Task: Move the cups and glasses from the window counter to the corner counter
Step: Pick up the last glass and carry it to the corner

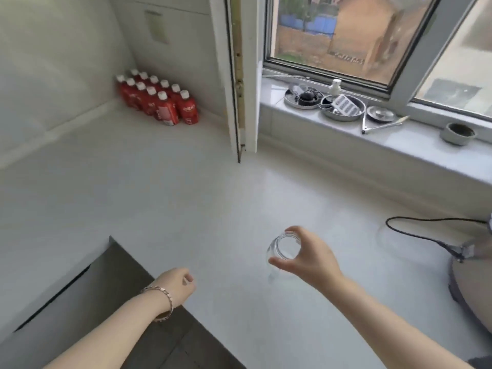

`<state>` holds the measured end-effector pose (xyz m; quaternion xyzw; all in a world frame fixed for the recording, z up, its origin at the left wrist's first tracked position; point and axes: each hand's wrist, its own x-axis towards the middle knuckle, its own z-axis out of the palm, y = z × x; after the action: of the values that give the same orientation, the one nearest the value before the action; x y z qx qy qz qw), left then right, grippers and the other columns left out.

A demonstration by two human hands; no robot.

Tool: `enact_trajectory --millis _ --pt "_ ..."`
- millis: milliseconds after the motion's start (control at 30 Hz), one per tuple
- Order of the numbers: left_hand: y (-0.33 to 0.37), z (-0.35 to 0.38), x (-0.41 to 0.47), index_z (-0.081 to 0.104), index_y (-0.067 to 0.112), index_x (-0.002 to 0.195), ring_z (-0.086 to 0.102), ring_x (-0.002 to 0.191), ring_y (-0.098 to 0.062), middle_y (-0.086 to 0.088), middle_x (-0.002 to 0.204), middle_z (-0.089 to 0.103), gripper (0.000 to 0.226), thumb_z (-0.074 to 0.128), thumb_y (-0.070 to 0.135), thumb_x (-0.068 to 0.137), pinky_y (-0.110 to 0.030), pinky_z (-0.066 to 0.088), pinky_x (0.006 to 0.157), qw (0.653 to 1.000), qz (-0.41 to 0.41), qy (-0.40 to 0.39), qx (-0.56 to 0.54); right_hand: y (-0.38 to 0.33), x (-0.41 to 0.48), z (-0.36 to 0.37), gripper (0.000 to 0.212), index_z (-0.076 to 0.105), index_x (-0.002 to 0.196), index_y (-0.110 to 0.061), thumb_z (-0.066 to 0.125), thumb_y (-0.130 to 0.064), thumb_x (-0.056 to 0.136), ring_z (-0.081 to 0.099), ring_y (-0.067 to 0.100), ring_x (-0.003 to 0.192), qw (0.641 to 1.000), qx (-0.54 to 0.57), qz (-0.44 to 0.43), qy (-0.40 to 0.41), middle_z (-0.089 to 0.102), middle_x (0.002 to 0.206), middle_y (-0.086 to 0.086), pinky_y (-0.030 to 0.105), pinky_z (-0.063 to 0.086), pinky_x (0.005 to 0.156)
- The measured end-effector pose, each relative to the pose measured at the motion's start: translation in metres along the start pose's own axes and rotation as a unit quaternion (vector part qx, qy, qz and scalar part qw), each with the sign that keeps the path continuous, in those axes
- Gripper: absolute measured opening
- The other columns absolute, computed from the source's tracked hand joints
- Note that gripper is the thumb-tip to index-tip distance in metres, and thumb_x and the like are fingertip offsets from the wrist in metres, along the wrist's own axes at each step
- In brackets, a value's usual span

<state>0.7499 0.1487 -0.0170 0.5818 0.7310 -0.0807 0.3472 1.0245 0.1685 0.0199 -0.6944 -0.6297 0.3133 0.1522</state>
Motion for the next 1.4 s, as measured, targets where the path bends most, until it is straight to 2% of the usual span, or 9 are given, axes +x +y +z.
enact_trajectory --millis 367,567,667,767,900,1033,1100,1200,1400 --pt "-0.260 -0.018 -0.150 0.048 0.026 0.090 0.060 0.108 -0.021 -0.003 0.113 0.064 0.003 0.050 0.028 0.091 -0.026 0.045 0.091 0.970 -0.171 0.100 -0.139 -0.245 -0.075 0.168 0.058 0.054 0.114 -0.032 0.077 -0.046 0.062 0.060 0.012 0.104 0.929 -0.134 -0.275 -0.209 0.063 0.112 -0.012 0.024 0.047 0.081" --pt "-0.415 -0.020 -0.245 0.061 0.023 0.094 0.054 0.090 -0.022 -0.004 0.097 0.057 0.016 0.046 0.027 0.091 -0.023 0.037 0.072 0.952 -0.253 0.104 -0.135 -0.360 -0.144 0.272 0.067 0.052 0.119 -0.030 0.077 -0.050 0.060 0.061 0.014 0.101 0.883 -0.171 -0.347 -0.267 0.064 0.111 -0.009 0.030 0.051 0.086" --pt "-0.478 -0.020 -0.283 0.039 0.028 0.061 0.040 0.075 -0.021 -0.001 0.083 0.044 0.029 0.045 0.024 0.089 -0.025 0.026 0.052 0.936 -0.301 0.117 -0.140 -0.411 -0.172 0.316 0.068 0.051 0.121 -0.028 0.078 -0.048 0.062 0.058 0.014 0.110 0.863 -0.177 -0.378 -0.284 0.061 0.120 -0.009 0.031 0.050 0.090" --pt "-0.535 -0.018 -0.309 0.025 0.029 0.056 0.034 0.062 -0.019 0.005 0.070 0.033 0.039 0.045 0.023 0.088 -0.022 0.017 0.049 0.917 -0.333 0.132 -0.177 -0.458 -0.193 0.356 0.067 0.051 0.121 -0.028 0.079 -0.045 0.062 0.057 0.013 0.114 0.847 -0.179 -0.404 -0.297 0.060 0.122 -0.010 0.030 0.048 0.091" --pt "-0.594 -0.022 -0.325 0.024 0.030 0.055 0.033 0.072 -0.018 0.008 0.064 0.027 0.038 0.043 0.021 0.087 -0.022 0.017 0.050 0.900 -0.348 0.153 -0.212 -0.515 -0.206 0.407 0.062 0.052 0.117 -0.029 0.080 -0.041 0.064 0.056 0.013 0.112 0.831 -0.171 -0.421 -0.319 0.056 0.109 -0.012 0.027 0.043 0.084" --pt "-0.650 -0.027 -0.326 0.039 0.027 0.067 0.039 0.079 -0.019 0.010 0.068 0.033 0.024 0.042 0.021 0.089 -0.021 0.028 0.054 0.881 -0.373 0.141 -0.256 -0.566 -0.212 0.470 0.065 0.049 0.119 -0.028 0.080 -0.041 0.064 0.056 0.016 0.112 0.812 -0.173 -0.442 -0.341 0.057 0.111 -0.011 0.033 0.047 0.090" --pt "-0.684 -0.039 -0.322 0.052 0.024 0.086 0.050 0.088 -0.022 0.005 0.085 0.048 0.011 0.043 0.024 0.091 -0.026 0.044 0.072 0.876 -0.382 0.123 -0.269 -0.595 -0.210 0.506 0.065 0.049 0.120 -0.026 0.081 -0.039 0.065 0.056 0.016 0.112 0.805 -0.169 -0.446 -0.353 0.057 0.110 -0.010 0.033 0.046 0.092" --pt "-0.755 -0.075 -0.310 0.052 0.017 0.118 0.055 0.112 -0.021 -0.002 0.122 0.056 0.031 0.042 0.028 0.092 -0.031 0.045 0.094 0.853 -0.414 0.134 -0.288 -0.666 -0.203 0.578 0.063 0.050 0.119 -0.025 0.081 -0.037 0.065 0.055 0.014 0.112 0.784 -0.162 -0.466 -0.377 0.056 0.108 -0.012 0.031 0.045 0.093" --pt "-0.810 -0.098 -0.301 0.053 0.012 0.118 0.056 0.108 -0.021 -0.006 0.127 0.056 0.031 0.044 0.027 0.093 -0.031 0.046 0.094 0.835 -0.423 0.131 -0.327 -0.726 -0.205 0.657 0.066 0.047 0.122 -0.022 0.080 -0.035 0.067 0.055 0.020 0.111 0.774 -0.169 -0.473 -0.385 0.057 0.125 -0.002 0.031 0.044 0.091"
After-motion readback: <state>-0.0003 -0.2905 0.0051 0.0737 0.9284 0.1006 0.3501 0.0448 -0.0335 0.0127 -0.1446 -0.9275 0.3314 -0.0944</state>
